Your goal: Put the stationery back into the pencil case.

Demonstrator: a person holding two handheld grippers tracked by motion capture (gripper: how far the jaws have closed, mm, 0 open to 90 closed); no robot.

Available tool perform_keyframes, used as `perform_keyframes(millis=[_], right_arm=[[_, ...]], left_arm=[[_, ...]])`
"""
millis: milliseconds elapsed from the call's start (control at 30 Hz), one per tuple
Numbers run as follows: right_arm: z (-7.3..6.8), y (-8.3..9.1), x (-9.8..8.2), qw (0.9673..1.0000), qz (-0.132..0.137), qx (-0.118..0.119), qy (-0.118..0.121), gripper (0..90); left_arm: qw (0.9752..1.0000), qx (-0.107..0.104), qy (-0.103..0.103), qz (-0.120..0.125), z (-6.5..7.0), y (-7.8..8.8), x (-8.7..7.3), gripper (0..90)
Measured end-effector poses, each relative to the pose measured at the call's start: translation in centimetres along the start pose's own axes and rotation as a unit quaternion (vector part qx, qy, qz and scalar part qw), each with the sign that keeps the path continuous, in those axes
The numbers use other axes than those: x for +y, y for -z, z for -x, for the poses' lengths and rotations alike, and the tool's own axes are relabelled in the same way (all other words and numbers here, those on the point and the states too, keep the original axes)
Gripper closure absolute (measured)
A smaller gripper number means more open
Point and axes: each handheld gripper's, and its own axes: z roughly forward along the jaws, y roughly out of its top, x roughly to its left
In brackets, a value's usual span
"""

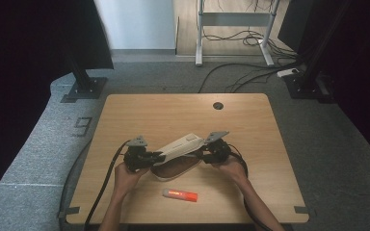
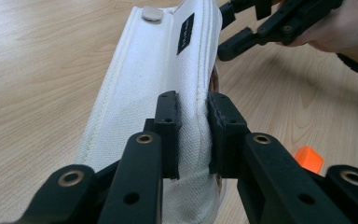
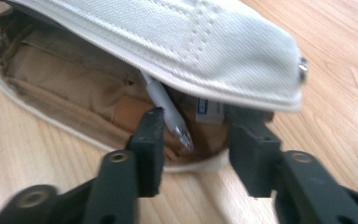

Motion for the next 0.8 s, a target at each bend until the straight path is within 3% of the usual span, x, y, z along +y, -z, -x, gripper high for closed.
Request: perform_keyframes(millis=[200, 333, 567, 800], right_arm=[[-0.1, 1.1, -0.5, 1.0000, 0.003, 0.007, -0.005, 32.9], [-0.7, 1.8, -0.6, 1.0000, -0.001, 0.006, 0.004, 25.1], [-2.1, 2.6, -1.3, 0.9998, -0.001, 0.019, 0.007, 21.3], [-3.4, 3.0, -1.7, 0.9990, 0.005, 0.044, 0.008, 23.6]], left_arm=[[1.0000, -0.001, 0.001, 0.000, 0.0, 0.0, 0.0, 75.0], [1.0000, -0.002, 0.000, 0.000, 0.0, 0.0, 0.0, 74.9], [1.0000, -0.002, 0.000, -0.001, -0.1, 0.0, 0.0, 74.7], [1.0000, -0.003, 0.002, -0.001, -0.1, 0.0, -0.1, 74.6]])
